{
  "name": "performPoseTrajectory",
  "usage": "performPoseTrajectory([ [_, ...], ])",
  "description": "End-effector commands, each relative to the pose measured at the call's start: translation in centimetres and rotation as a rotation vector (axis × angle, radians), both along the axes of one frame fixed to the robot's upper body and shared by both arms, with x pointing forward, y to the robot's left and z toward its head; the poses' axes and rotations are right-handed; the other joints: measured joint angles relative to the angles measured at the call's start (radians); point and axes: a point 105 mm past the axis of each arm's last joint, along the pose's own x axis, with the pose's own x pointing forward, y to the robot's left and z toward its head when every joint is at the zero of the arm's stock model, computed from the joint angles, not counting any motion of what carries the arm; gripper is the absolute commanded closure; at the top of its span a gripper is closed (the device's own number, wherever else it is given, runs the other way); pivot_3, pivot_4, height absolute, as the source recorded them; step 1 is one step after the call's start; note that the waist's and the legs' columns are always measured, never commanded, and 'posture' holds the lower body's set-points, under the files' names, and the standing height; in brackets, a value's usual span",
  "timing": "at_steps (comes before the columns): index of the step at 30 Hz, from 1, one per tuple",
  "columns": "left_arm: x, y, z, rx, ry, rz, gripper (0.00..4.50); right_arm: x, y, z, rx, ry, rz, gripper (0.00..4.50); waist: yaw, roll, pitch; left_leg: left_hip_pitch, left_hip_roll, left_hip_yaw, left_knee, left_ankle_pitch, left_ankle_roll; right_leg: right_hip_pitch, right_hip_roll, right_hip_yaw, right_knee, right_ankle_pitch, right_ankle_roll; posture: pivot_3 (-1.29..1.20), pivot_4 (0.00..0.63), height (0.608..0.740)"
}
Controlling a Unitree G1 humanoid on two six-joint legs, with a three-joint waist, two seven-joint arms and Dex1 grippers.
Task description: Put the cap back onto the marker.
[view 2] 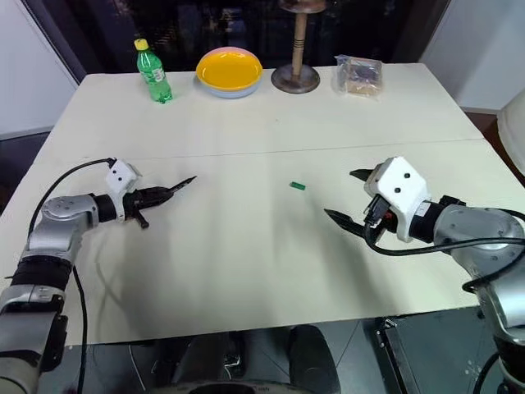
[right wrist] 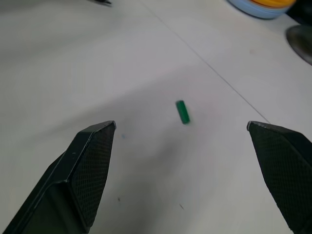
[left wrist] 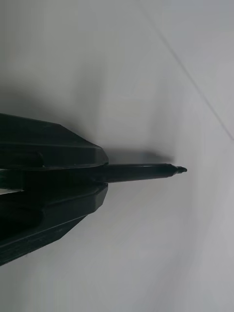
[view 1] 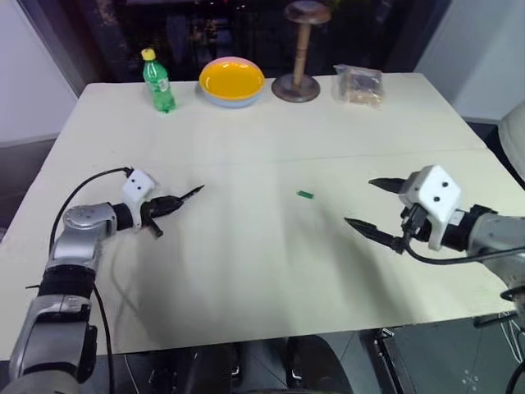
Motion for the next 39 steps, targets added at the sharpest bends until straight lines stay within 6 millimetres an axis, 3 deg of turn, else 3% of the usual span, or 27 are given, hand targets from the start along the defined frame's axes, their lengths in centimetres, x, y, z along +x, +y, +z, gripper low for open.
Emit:
performPoseTrajectory([
  [1, -0.9, -1.8, 4.5, 0.005, -0.112, -0.100, 4.45, 1.0, 0.4, 0.2, 0.002, -0.024, 0.051, 0.00, -0.001, 0.000, 0.000, 0.000, 0.000, 0.000, 0.000, 0.000, 0.000, 0.000, 0.000, 0.000, 0.000, 0.000, 0.000, 0.00, 0.150, 0.740],
  [8, -4.0, -4.4, 10.3, -0.004, -0.194, -0.217, 4.45, 5.0, 1.1, -2.1, 0.057, 0.039, 0.124, 0.00, -0.008, 0.001, 0.001, 0.000, 0.000, 0.000, 0.000, 0.000, 0.000, 0.000, 0.002, 0.000, 0.000, 0.001, 0.001, 0.00, 0.150, 0.740],
  [14, -6.5, -5.6, 12.2, -0.009, -0.180, -0.264, 4.45, 8.1, 1.8, -3.5, 0.096, 0.087, 0.161, 0.00, -0.006, 0.001, 0.002, 0.000, 0.000, 0.001, 0.000, 0.000, 0.000, 0.000, 0.005, -0.001, 0.001, 0.002, 0.005, 0.00, 0.150, 0.740],
  [20, -8.2, -5.6, 12.0, 0.002, -0.136, -0.273, 4.45, 9.6, 2.9, -4.9, 0.062, 0.120, 0.217, 0.00, -0.004, 0.002, 0.002, 0.000, 0.000, 0.001, 0.000, 0.003, -0.004, 0.000, 0.006, -0.001, 0.002, 0.001, 0.006, 0.00, 0.150, 0.740],
  [25, -9.6, -4.4, 10.9, 0.060, -0.065, -0.277, 4.45, 10.4, 3.6, -5.7, 0.060, 0.152, 0.244, 0.00, -0.009, 0.003, 0.002, 0.001, 0.000, 0.002, 0.000, 0.003, -0.005, 0.000, 0.006, -0.001, 0.002, 0.001, 0.006, 0.00, 0.150, 0.740],
  [39, -9.9, -3.7, 10.9, 0.095, -0.055, -0.278, 4.45, 11.7, 4.4, -6.8, 0.074, 0.166, 0.243, 0.00, -0.009, 0.003, 0.003, 0.001, 0.000, 0.002, 0.000, 0.005, -0.008, 0.000, 0.006, -0.001, 0.003, 0.001, 0.006, 0.00, 0.150, 0.740],
])
